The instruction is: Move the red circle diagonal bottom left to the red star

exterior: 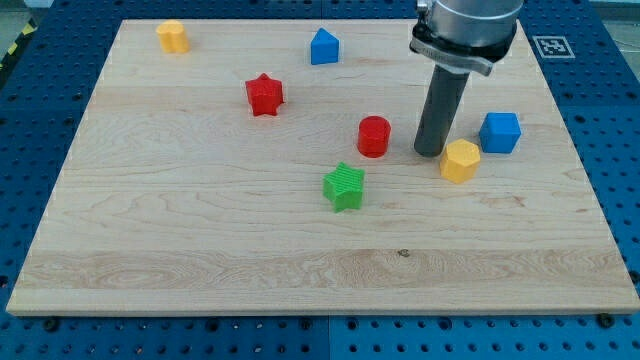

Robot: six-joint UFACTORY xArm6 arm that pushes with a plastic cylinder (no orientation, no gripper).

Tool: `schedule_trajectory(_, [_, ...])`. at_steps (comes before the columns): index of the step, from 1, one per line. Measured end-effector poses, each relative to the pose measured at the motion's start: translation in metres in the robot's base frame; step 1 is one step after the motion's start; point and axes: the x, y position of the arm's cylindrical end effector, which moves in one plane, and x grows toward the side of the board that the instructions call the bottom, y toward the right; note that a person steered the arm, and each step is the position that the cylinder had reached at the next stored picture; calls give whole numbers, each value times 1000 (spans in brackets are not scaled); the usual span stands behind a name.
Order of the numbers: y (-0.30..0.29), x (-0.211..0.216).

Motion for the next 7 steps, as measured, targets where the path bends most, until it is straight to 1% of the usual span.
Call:
schedule_trajectory(1, [-31, -6])
schedule_trajectory(2, [-100, -4])
schedule_trajectory(3, [-144, -1])
schedule_trajectory(4, [-132, -1])
schedule_trajectory(5, [-137, 4])
schedule_trajectory(6, [-177, 9])
schedule_trajectory(7, [-202, 9])
